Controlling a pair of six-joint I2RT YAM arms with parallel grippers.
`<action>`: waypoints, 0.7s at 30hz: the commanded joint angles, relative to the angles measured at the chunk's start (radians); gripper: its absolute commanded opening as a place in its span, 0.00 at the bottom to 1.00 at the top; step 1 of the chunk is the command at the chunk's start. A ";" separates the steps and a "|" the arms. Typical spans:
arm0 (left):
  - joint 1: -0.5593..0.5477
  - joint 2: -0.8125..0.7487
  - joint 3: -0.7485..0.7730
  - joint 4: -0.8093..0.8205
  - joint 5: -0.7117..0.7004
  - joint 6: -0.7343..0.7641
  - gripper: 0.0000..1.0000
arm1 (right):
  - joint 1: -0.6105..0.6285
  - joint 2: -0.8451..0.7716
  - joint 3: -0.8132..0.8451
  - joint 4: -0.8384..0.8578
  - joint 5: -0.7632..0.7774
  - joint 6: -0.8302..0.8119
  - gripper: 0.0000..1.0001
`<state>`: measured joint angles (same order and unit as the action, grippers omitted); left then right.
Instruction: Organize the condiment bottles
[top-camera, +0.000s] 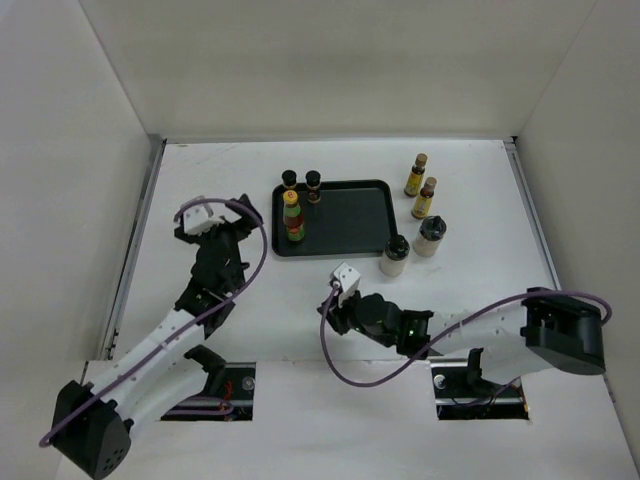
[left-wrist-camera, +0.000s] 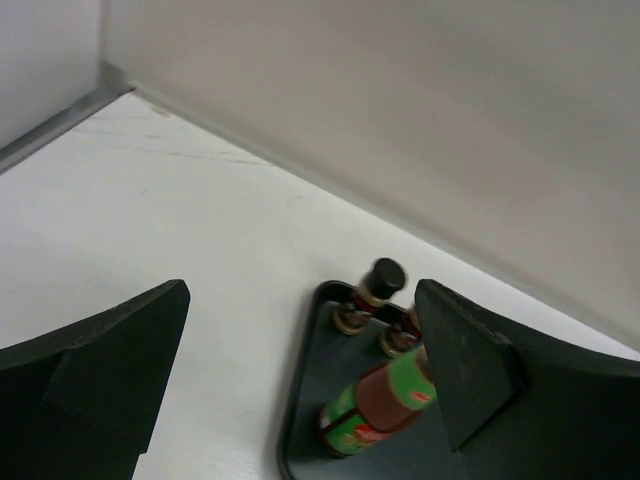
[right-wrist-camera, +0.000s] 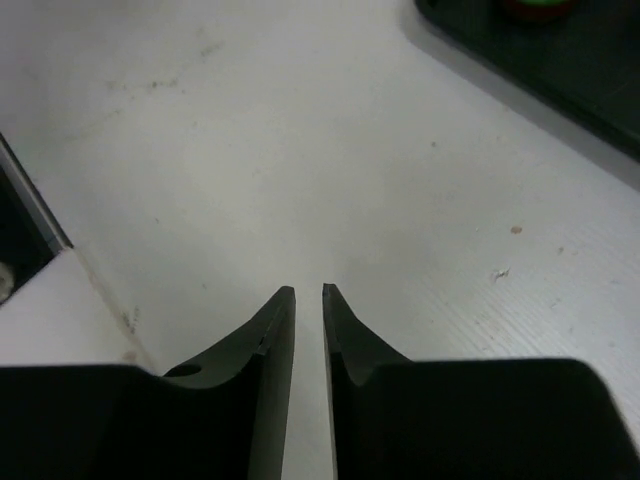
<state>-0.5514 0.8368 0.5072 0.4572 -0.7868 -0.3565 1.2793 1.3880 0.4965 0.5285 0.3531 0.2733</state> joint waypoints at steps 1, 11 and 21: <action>0.028 -0.086 -0.149 0.041 -0.159 -0.080 1.00 | 0.002 -0.128 0.114 -0.135 0.130 -0.013 0.28; -0.017 -0.180 -0.364 -0.055 -0.181 -0.329 1.00 | -0.241 -0.392 0.188 -0.614 0.483 0.202 0.82; -0.008 -0.088 -0.401 0.090 -0.083 -0.338 1.00 | -0.507 -0.304 0.231 -0.857 0.296 0.284 1.00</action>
<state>-0.5571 0.7292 0.1108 0.4515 -0.9211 -0.6716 0.8070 1.0504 0.6788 -0.2821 0.7136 0.5327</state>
